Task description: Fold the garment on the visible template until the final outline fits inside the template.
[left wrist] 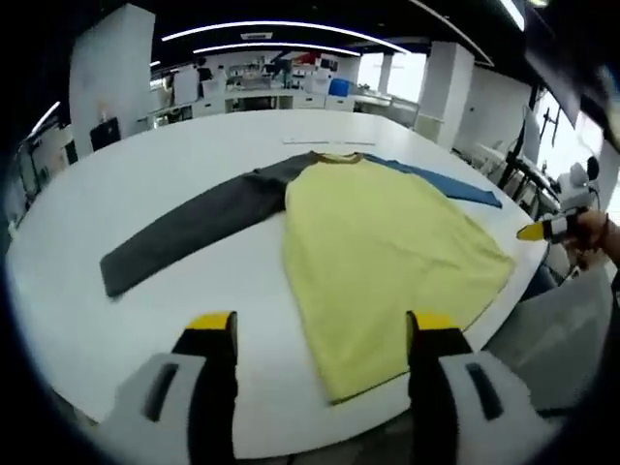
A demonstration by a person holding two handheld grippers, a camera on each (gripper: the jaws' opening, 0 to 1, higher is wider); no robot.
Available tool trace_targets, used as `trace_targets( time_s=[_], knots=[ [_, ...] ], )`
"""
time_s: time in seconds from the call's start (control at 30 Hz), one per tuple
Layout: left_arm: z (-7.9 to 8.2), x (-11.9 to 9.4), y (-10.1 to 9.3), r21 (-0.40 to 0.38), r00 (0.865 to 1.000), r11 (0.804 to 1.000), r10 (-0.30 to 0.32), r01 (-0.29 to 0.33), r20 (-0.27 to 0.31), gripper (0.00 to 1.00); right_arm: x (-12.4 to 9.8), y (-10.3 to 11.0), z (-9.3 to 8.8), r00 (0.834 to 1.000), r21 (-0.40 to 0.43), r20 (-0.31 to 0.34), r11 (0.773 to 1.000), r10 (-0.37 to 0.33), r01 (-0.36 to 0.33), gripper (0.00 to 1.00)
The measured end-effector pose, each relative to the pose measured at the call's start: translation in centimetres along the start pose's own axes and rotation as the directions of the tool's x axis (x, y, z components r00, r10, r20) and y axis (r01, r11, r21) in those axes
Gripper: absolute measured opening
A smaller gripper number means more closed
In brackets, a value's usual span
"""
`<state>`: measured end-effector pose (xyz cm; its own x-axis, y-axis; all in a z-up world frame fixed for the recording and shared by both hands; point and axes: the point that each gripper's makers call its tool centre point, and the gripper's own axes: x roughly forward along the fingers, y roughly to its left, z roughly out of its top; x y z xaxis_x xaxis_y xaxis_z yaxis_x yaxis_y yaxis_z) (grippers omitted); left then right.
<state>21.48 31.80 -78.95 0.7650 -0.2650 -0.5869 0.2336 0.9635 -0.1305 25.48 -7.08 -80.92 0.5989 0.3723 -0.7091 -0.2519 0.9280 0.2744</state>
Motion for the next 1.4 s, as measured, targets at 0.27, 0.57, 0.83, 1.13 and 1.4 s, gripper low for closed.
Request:
trace_targets(
  time_s=[0.27,0.57,0.83,1.13,1.4],
  knots=[
    [0.1,0.4,0.5,0.006,1.0,1.0,-0.004,0.004,0.008,0.89,0.0,-3.3,2.1,0.997,0.031,0.065,0.999,-0.035,0.033,0.97],
    [0.0,0.6,0.5,0.006,1.0,1.0,-0.019,0.019,0.001,0.99,0.1,-9.0,3.8,0.986,0.04,0.106,0.992,-0.127,0.124,0.96],
    [0.7,0.5,0.2,0.023,0.999,0.999,-0.027,0.027,0.021,0.99,0.5,-13.3,5.8,0.972,0.124,0.156,0.98,-0.175,0.157,0.95],
    [2.4,0.2,-0.2,0.063,0.996,0.998,-0.035,0.03,0.082,0.98,1.3,-18.4,7.5,0.957,0.159,0.151,0.962,-0.246,0.222,0.81],
    [2.9,-0.3,-0.4,0.147,0.996,0.989,-0.005,-0.009,0.094,0.93,2.1,-20.5,8.1,0.945,0.211,0.14,0.941,-0.295,0.263,0.6]
  ],
)
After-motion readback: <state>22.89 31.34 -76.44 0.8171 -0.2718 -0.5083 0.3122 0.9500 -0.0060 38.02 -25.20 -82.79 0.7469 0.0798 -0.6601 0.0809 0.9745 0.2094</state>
